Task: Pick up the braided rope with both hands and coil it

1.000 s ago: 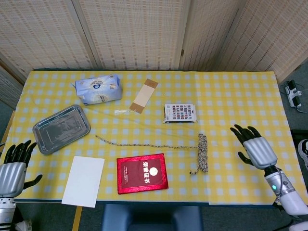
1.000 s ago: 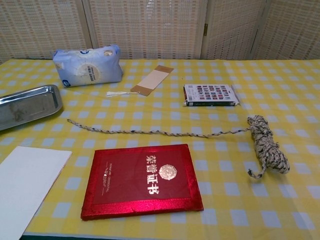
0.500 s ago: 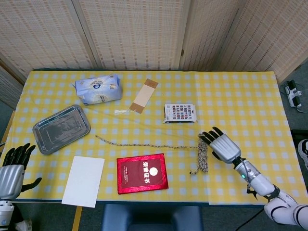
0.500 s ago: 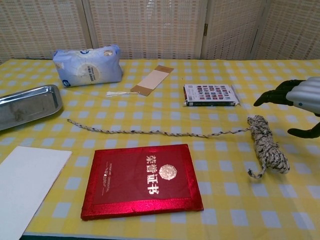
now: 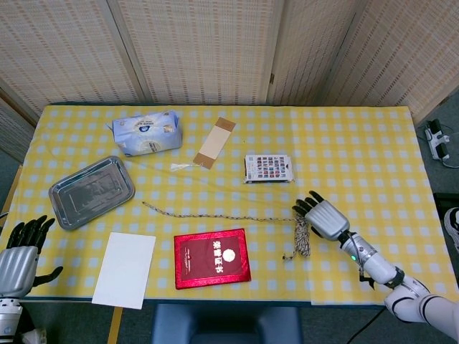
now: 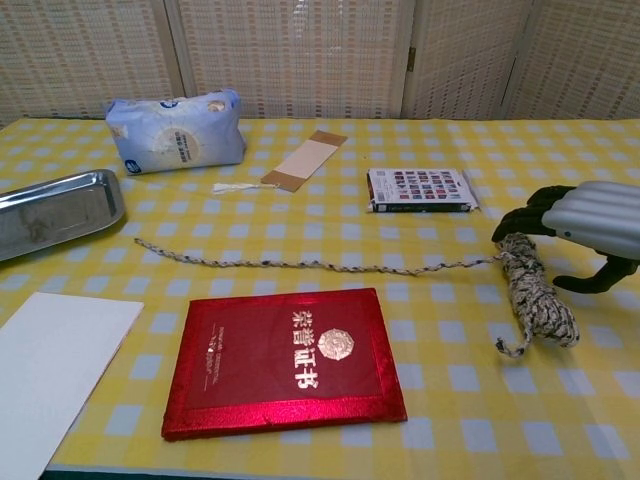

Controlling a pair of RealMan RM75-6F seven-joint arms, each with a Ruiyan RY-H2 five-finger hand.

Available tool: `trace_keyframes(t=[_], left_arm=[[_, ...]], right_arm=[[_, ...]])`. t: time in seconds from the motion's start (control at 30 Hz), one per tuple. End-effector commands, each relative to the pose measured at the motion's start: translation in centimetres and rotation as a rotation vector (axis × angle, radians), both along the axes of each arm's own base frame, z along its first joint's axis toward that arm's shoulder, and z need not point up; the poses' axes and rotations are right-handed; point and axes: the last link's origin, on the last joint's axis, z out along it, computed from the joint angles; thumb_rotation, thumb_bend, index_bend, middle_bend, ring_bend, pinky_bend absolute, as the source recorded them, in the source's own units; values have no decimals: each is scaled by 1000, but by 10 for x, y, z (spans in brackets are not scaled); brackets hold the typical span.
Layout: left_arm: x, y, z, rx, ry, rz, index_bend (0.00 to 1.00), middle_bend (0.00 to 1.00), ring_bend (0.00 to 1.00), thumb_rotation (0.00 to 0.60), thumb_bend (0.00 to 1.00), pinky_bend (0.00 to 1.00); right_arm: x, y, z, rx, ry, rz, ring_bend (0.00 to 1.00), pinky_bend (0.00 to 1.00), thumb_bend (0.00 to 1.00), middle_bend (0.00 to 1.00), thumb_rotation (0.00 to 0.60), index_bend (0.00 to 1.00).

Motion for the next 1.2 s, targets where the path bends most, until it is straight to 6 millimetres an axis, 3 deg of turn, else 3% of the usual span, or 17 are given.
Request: trace_keyframes(t=[0.03, 0.33, 0.73, 1.2], left_arm=[[0, 0, 0, -1, 1, 2, 121, 93, 85, 600, 198, 0], [-2, -1, -1, -5, 1, 13, 121, 93, 85, 600, 198, 0], [-4, 0, -3, -15, -1, 15, 122, 93, 89, 600, 198, 0], [-10, -2, -3, -22, -7, 30, 121, 93, 91, 600, 198, 0]], right_arm=[[1, -4, -5, 6, -1, 8, 213, 109, 407, 212, 600, 234], [-1, -5, -7, 17, -7, 19, 241, 109, 407, 251, 600, 298], [-20, 13, 9, -8, -9, -2, 283, 117, 408, 284, 600, 335], [-12, 8, -7, -11, -14, 25, 289, 119, 408, 304, 600, 371]])
